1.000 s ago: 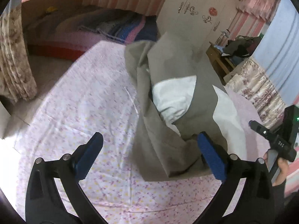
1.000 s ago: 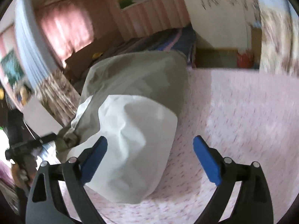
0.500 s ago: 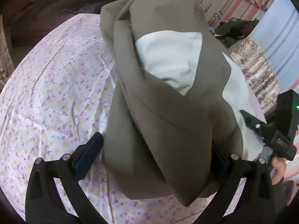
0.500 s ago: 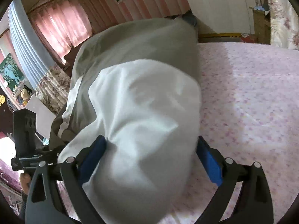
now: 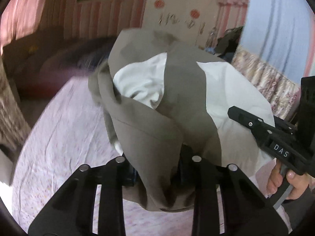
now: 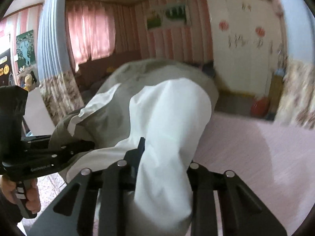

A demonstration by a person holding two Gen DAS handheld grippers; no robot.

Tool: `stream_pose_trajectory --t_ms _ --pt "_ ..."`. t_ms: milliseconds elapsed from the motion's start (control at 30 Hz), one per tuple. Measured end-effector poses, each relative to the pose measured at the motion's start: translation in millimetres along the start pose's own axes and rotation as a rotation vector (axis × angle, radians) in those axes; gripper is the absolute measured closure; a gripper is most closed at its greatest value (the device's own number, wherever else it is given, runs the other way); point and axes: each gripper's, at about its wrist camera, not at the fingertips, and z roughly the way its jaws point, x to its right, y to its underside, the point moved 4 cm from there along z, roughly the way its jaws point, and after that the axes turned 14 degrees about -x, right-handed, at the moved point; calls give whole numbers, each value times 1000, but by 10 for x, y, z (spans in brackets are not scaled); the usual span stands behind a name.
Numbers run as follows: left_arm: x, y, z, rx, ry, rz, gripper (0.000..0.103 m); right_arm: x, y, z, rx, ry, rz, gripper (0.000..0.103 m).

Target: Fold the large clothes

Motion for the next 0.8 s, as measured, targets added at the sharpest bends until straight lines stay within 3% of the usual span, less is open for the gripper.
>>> stream_pose_trajectory --t_ms 200,267,367,400,500,600,633,700,800 --pt "936 -22 -165 64 93 110 75 437 131 -897 112 217 -106 78" --pt "1231 100 -102 50 125 153 74 587 278 -1103 99 268 -129 77" --pt "1584 406 154 -34 202 212 68 935 633 -1240 3 318 -158 74" --pt "1707 540 334 -92 222 232 67 1130 819 -1174 -89 317 -150 73" --pt "1790 829 646 -189 211 239 52 1514 1233 -959 -240 242 -74 60" --pt "1644 924 650 -208 212 213 26 1782 1431 -1053 -212 120 36 40" --pt "1552 917 628 -219 224 199 23 1805 1435 -1065 -205 132 39 31" --pt "1423 918 667 -255 257 162 18 1790 1421 -1045 -212 145 23 30" --pt "1303 962 580 -260 262 140 15 1801 1345 -1170 -231 158 50 19"
